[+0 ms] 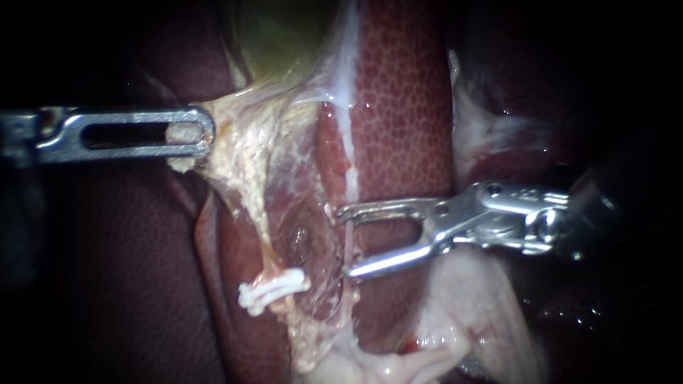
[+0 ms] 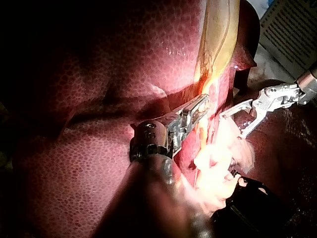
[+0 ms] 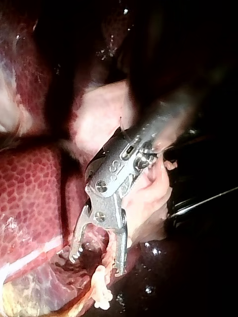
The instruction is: Going back second clip left tube
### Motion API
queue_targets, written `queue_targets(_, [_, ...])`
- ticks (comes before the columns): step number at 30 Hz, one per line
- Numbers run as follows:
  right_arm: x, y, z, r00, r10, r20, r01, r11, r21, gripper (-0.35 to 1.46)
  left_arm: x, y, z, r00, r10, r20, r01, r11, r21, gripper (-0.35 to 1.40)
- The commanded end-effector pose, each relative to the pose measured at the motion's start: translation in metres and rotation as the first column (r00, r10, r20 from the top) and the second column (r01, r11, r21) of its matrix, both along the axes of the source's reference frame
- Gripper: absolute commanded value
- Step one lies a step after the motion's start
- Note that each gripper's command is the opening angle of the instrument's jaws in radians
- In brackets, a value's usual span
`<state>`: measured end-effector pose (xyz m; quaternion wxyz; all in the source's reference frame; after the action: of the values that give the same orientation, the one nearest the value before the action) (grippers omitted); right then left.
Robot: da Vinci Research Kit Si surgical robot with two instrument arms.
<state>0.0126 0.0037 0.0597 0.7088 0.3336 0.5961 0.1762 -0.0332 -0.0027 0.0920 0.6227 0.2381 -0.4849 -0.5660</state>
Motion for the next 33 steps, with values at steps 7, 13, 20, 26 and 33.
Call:
queue_targets(7, [-0.0037,0.0026,-0.0042,0.9996,0.027,-0.010,-0.027,0.998,-0.049,0.60,-0.0001,0.0001,0.0001,1.0000,0.000,0.000,0.000,1.000,0.000,-0.35])
queue_targets(13, [-0.0047,0.0030,-0.0061,0.9996,0.022,-0.018,-0.023,0.998,-0.065,0.60,-0.0002,0.0000,0.0002,1.0000,-0.001,-0.001,0.001,1.000,-0.001,-0.35])
queue_targets(20, [-0.0048,0.0028,-0.0065,0.9996,0.019,-0.019,-0.020,0.997,-0.071,0.60,-0.0004,0.0000,0.0007,1.0000,-0.001,-0.001,0.001,1.000,-0.003,-0.35])
queue_targets(26, [-0.0047,0.0026,-0.0064,0.9996,0.019,-0.019,-0.020,0.997,-0.073,0.60,-0.0013,-0.0006,0.0024,0.9999,0.000,-0.012,0.000,1.000,-0.008,-0.35])
queue_targets(33, [-0.0047,0.0024,-0.0063,0.9996,0.019,-0.019,-0.021,0.997,-0.074,0.60,-0.0035,-0.0013,0.0052,0.9992,0.018,-0.035,-0.019,1.000,-0.004,-0.35])
